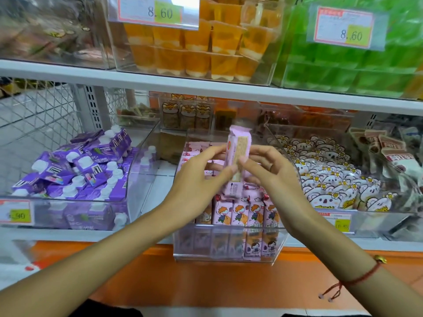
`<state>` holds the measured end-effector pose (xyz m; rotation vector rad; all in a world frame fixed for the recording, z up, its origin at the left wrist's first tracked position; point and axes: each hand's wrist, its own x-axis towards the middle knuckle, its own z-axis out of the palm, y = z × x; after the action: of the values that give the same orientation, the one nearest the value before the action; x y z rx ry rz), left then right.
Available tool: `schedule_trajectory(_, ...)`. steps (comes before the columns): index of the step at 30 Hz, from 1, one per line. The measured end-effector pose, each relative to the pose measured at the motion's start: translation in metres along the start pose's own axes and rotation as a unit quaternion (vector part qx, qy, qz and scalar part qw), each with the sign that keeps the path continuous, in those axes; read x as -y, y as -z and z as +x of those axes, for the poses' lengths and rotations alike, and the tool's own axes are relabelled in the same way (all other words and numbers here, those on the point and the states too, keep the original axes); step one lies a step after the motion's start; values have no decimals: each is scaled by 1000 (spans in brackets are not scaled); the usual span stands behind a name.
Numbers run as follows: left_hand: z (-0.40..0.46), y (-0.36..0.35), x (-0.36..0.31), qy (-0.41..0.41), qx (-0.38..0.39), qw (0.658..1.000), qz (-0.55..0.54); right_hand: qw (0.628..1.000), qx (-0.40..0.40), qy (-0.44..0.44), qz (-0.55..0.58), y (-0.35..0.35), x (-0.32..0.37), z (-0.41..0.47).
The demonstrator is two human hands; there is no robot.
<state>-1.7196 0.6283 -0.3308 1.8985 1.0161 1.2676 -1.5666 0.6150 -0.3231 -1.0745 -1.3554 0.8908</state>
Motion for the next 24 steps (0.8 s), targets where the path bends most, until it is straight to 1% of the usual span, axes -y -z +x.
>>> schedule_trajectory(2,0,0,-3,56,34,995,-75,1000,-8,-18,1,3,0,1)
schedule_trajectory(4,0,0,-6,129,57,978,-151,1000,-6,-30,4,3,-1,1)
schedule_trajectory(6,0,0,-7,175,67,966,-177,999,-4,-41,15,2,-3,1)
schedule_trajectory(8,0,0,-8,192,75,961,-184,999,-2,-47,25,2,-3,1)
schedule_trajectory(11,1,2,-8,178,78,964,-181,999,12,-40,27,3,-4,1)
schedule_trajectory(16,3,10,-8,92,60,985,-133,997,72,26,-24,6,-4,-1)
schedule_trajectory(18,2,12,-9,67,56,989,-118,995,87,48,-22,7,-4,-3)
schedule_trajectory(24,1,11,-8,38,56,993,-101,991,97,88,-24,8,-5,-5)
